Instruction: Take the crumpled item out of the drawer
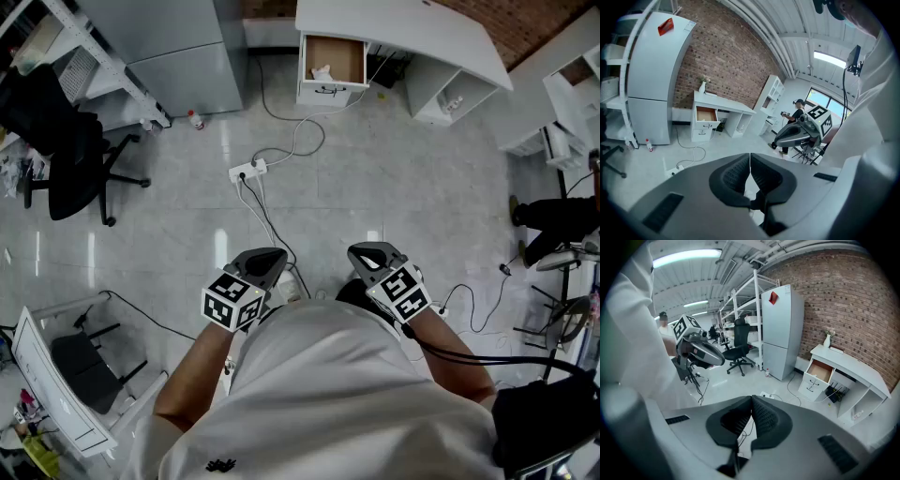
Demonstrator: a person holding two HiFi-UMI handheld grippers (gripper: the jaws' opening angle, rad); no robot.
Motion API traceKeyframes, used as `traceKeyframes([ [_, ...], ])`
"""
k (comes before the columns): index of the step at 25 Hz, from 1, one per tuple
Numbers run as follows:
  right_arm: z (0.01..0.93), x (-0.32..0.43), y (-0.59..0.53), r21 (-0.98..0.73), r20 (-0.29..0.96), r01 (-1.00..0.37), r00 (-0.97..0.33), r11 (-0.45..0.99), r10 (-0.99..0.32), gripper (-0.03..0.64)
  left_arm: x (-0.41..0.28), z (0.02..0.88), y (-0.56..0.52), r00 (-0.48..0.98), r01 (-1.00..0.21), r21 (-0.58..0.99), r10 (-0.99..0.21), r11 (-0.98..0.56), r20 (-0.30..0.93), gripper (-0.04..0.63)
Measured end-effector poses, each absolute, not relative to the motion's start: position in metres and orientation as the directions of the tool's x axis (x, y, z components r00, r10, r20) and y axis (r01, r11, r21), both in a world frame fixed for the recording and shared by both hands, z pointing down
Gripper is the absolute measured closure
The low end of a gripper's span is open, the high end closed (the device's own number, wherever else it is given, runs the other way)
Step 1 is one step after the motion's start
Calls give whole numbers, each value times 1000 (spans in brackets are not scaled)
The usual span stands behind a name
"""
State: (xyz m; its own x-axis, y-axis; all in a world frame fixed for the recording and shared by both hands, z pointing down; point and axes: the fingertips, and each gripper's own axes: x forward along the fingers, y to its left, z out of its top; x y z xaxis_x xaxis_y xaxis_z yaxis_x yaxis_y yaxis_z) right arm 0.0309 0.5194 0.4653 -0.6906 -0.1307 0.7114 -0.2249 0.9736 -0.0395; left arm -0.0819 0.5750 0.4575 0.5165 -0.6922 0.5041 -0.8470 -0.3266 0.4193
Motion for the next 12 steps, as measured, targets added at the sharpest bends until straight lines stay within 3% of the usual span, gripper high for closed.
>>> traceKeyframes([
  [12, 475, 33, 458, -89, 709, -275, -693, 957, -133, 588, -81, 465, 504, 547, -832, 424, -664, -359, 510, 571],
])
